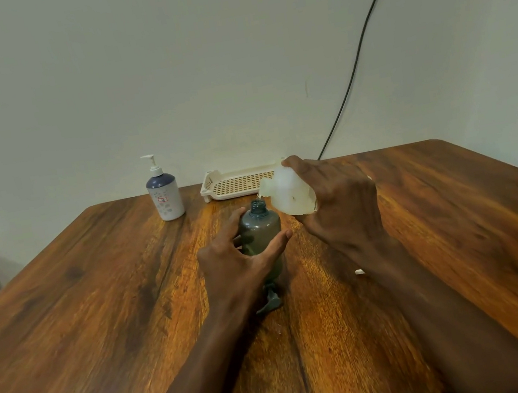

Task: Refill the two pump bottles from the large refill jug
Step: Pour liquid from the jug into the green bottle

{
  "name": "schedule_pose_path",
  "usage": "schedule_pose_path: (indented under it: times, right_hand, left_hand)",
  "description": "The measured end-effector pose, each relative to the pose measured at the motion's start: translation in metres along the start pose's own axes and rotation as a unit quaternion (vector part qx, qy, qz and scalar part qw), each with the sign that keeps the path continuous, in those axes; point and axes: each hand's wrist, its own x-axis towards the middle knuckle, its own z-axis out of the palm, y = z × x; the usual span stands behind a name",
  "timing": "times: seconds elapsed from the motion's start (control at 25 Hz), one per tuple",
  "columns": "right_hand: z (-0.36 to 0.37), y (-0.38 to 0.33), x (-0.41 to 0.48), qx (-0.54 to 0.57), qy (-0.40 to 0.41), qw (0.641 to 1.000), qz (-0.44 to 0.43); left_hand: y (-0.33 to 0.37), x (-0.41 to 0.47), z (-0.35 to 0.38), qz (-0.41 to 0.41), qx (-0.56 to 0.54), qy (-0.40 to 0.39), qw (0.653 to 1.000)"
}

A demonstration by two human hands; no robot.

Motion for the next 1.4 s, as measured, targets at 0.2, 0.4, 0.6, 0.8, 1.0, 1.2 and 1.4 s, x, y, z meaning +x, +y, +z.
schedule_pose_path:
  times: [0.2,0.4,0.6,0.8,1.0,1.2,1.4]
  right_hand:
    - [0.002,0.002,0.000,0.007,0.001,1.000,-0.002]
    - [0.000,0.002,0.000,0.008,0.007,1.000,-0.001]
    - [-0.002,0.002,0.000,0.011,0.007,1.000,0.001]
    - [-0.005,0.001,0.002,0.011,0.008,1.000,-0.002]
    - [-0.006,-0.001,0.000,0.008,0.009,1.000,0.001]
    - [-0.006,-0.001,0.000,0.017,0.017,1.000,0.003]
    - [-0.011,-0.009,0.010,0.010,0.011,1.000,0.010]
  left_hand:
    - [0.001,0.000,0.000,-0.002,-0.006,-0.002,1.000]
    - [0.002,-0.001,0.000,0.001,-0.008,-0.002,1.000]
    - [0.001,-0.001,0.000,-0.002,-0.009,-0.007,1.000]
    - [-0.001,0.000,0.001,-0.005,-0.004,-0.006,1.000]
    - [-0.001,0.000,0.001,-0.002,0.003,-0.005,1.000]
    - [0.001,0.000,0.000,-0.004,0.004,-0.004,1.000]
    - [0.001,0.000,0.000,-0.004,0.006,-0.010,1.000]
